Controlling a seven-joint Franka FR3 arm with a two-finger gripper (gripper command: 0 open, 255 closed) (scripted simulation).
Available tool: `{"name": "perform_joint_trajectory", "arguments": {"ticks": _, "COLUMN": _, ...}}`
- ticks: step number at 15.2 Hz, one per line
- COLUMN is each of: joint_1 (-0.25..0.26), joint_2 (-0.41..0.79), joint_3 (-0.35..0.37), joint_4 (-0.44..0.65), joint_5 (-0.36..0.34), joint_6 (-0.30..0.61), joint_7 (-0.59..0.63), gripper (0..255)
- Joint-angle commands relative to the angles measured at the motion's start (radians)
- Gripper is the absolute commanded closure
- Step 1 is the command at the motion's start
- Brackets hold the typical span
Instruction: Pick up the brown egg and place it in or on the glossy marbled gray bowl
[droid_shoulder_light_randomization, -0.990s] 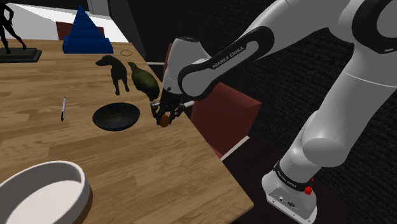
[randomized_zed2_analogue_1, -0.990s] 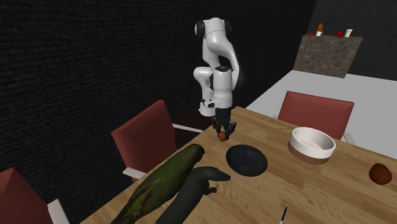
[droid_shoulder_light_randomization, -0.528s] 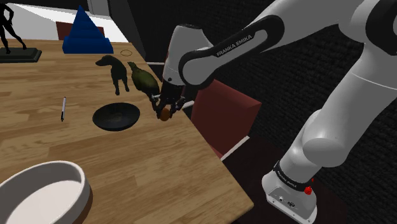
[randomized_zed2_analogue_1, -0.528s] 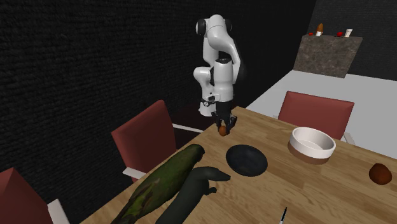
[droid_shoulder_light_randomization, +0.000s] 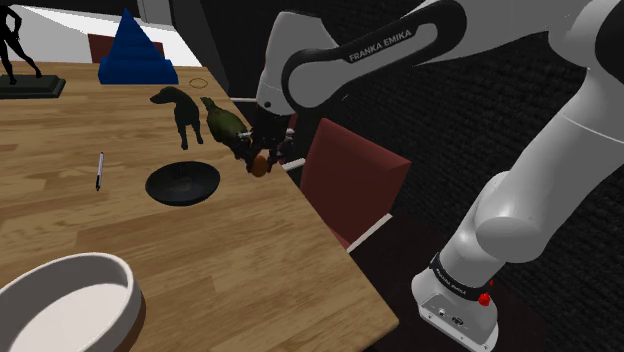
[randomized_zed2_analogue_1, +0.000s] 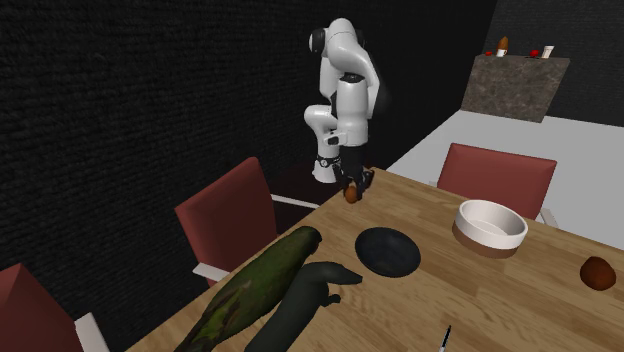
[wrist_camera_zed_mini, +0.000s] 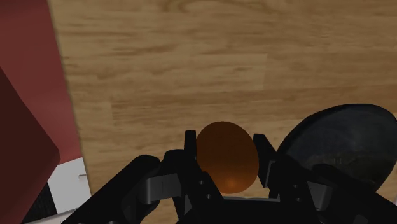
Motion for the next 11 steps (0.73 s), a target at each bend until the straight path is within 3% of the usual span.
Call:
{"name": "perform_joint_trajectory", "arguments": {"ticks": 1, "joint_1": 0.0, "joint_2": -0.012, "joint_3": -0.001, "joint_4": 0.014, "joint_5": 0.003, "joint_6": -0.026, "joint_7": -0.001, "gripper": 255}}
{"name": "perform_joint_trajectory", "arguments": {"ticks": 7, "joint_1": -0.001, "joint_2": -0.044, "joint_3": -0.006, "joint_4": 0.061, "joint_5": 0.011, "joint_6": -0.104, "joint_7": -0.004, "gripper": 255}}
{"name": "perform_joint_trajectory", "arguments": {"ticks": 11, "joint_1": 0.012, "joint_2": 0.113, "joint_3": 0.026, "joint_4": 0.234, "joint_5": -0.071, "joint_6": -0.125, "joint_7": 0.086, "gripper": 255}}
